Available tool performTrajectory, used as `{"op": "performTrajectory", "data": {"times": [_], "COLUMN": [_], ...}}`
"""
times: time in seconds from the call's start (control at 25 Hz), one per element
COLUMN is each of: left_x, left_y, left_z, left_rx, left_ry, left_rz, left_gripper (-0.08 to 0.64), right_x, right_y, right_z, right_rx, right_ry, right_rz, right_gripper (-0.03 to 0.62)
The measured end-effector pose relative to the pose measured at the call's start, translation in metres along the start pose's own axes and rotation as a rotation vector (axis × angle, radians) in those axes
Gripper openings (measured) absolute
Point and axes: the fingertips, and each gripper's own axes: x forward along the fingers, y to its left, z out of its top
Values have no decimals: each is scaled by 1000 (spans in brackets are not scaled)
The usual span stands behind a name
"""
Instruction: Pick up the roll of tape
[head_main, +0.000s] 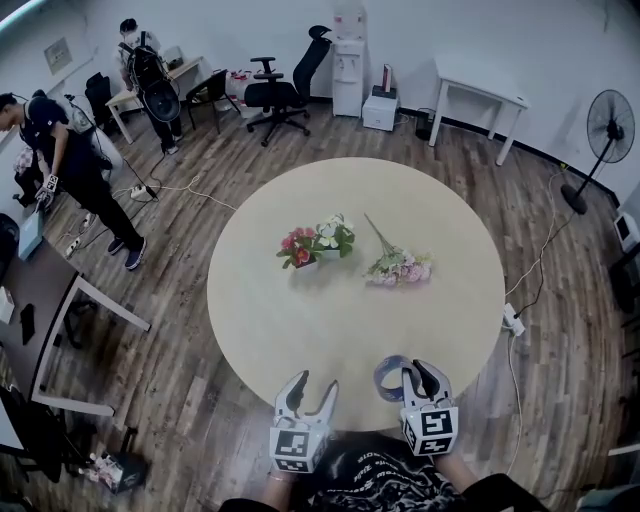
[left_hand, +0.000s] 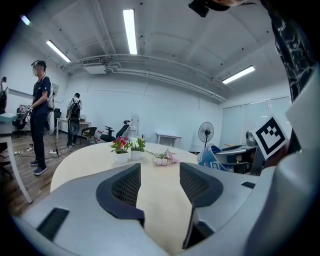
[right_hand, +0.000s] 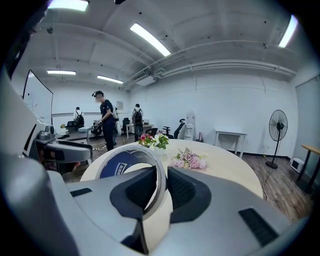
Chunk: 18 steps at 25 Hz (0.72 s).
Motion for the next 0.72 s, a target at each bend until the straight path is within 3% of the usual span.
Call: {"op": "performTrajectory", "data": {"times": [0.16, 0.36, 0.72], "left_x": [4, 6, 13], "left_y": [-17, -26, -32], "left_z": [-3, -6, 1], "left_rx": [-15, 11, 17], "left_ry": [23, 32, 10], "left_rz": [-91, -101, -130], "left_gripper": [141, 51, 21], "right_x": [2, 5, 9], "right_y": [4, 10, 5], "right_z": [-1, -2, -3], "right_rx": [-6, -15, -9], "right_ry": [10, 12, 19], "right_rz": [18, 42, 48], "right_gripper": [75, 74, 74]}}
